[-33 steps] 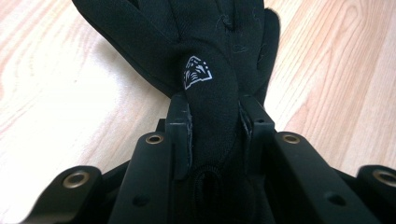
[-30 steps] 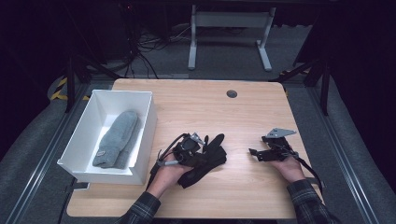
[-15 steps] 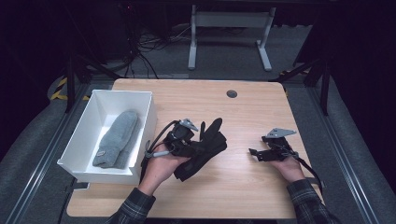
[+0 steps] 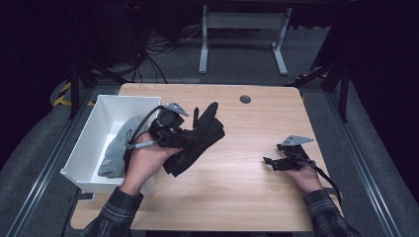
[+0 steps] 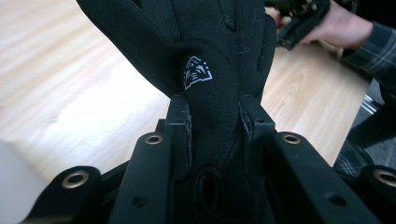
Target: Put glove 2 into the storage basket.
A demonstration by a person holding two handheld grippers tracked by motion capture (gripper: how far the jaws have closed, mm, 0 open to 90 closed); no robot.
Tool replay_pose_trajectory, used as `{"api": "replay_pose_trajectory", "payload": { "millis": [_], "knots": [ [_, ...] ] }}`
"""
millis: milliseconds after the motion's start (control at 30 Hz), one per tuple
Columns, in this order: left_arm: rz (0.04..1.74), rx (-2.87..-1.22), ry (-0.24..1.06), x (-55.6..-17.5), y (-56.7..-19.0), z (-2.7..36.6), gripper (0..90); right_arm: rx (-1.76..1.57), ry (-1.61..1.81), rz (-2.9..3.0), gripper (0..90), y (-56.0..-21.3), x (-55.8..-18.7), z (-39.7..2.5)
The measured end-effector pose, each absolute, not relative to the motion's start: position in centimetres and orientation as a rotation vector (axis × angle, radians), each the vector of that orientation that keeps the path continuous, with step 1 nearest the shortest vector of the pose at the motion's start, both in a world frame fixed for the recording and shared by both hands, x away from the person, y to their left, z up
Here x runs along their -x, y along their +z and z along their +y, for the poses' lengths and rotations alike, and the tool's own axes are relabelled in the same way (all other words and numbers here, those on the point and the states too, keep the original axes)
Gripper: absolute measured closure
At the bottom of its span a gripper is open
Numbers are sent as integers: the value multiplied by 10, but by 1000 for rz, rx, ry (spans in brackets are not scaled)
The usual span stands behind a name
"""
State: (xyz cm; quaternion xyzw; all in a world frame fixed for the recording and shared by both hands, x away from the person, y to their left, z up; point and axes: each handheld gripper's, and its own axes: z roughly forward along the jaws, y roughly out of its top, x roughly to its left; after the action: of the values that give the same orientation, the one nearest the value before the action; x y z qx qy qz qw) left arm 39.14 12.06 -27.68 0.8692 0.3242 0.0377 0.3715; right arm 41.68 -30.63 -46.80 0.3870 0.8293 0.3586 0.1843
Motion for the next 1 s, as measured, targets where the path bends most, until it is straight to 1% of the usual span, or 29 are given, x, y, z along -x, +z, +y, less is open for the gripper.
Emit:
{"api": "replay_pose_trajectory", "payload": {
  "millis": [33,67,200,233,400,467,500,567,633,733,1000],
  "knots": [
    [851,-2210,116,-393,-272,132,705,-1091,1011,2338,176,-468,-417,-306],
    [851,-2210,116,-393,-272,132,705,-1091,1011,2338,176,-468,-417,-306],
    [916,-2173,161,-396,-262,162,705,-1091,1013,2338,177,-468,-417,-306],
    [947,-2153,174,-397,-259,176,705,-1087,1013,2337,177,-468,-417,-306],
    [1049,-2101,224,-398,-255,215,705,-1088,1013,2336,177,-468,-417,-306],
    [1062,-2092,232,-398,-256,221,705,-1089,1013,2337,177,-468,-417,-306],
    [1087,-2084,248,-399,-257,232,705,-1088,1012,2336,177,-468,-417,-306],
    [1153,-2063,259,-400,-263,250,705,-1089,1013,2335,177,-468,-417,-306],
    [1167,-2062,253,-401,-266,255,705,-1090,1013,2335,177,-468,-418,-306],
    [1239,-2056,246,-405,-282,269,705,-1090,1013,2335,177,-468,-418,-306],
    [1361,-2070,236,-420,-322,284,704,-1092,1012,2335,177,-468,-418,-306]
  ]
}}
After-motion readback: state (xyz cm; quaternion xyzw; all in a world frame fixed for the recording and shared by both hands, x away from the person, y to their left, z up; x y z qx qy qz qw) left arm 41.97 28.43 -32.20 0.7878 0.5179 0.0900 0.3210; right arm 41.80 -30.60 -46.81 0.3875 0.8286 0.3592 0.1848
